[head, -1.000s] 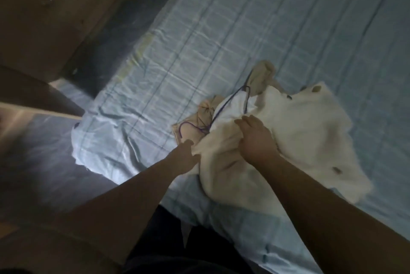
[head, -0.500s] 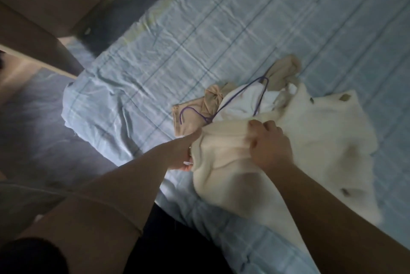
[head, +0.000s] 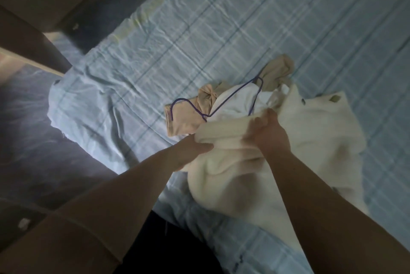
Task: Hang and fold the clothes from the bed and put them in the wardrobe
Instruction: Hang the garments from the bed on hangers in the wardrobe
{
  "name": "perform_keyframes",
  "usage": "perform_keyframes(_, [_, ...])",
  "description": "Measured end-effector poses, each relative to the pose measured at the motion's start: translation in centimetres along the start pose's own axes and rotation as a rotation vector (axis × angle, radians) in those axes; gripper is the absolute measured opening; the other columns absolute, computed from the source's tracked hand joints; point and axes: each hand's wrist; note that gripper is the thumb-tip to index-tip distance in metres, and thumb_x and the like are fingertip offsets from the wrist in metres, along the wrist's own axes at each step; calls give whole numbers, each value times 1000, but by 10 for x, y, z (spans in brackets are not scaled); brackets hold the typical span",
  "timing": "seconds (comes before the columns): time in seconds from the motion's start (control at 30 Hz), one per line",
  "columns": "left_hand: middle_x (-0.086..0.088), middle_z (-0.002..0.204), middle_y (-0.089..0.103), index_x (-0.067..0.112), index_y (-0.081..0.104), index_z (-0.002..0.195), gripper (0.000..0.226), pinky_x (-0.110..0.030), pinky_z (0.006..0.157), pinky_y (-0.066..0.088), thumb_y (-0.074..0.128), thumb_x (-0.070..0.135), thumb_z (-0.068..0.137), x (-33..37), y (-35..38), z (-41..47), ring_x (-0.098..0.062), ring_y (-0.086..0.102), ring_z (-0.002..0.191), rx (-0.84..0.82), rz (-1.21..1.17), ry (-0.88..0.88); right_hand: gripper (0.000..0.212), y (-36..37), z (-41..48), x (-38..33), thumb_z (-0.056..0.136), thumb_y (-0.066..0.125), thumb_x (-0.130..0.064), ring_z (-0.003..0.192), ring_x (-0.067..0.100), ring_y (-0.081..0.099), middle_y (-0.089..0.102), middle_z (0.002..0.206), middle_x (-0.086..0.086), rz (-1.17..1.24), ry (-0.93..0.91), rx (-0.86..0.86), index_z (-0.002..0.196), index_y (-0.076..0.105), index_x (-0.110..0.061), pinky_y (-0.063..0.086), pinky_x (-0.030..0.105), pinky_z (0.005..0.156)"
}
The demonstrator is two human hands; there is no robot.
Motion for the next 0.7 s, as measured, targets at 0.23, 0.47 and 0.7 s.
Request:
perform_keyframes(0.23, [14,109,68,32,59,124,34,-17,77,53,65,41,92,15,31,-46,5,64,93,279,321,251,49,-31,-17,-23,97,44,-33,107,35,60,62,120,15,250,83,1,144,35,-21,41,35,82])
perform_keyframes(0.47, [-16,126,64,7,52,134,52,-50,100,50,69,8,85,66,73,-88,-29,62,117,-80,215,317,39,-51,-145,-43,92,56,-32,102,21,59,46,114,-4,523,-122,203,129,47,-28,48,33,85])
perform_keyframes(0.7, [-16,94,51,9,47,138,81,-29,60,30,34,-15,63,101,104,-127,-28,48,80,-494,158,56,50,-84,-218,-37,97,42,-26,133,14,43,45,149,3,761,-18,271,147,40,-20,33,32,113])
Point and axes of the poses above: each hand's wrist, its own z-axis towards the middle knuckle, its own y-axis out of the palm, x = y × z
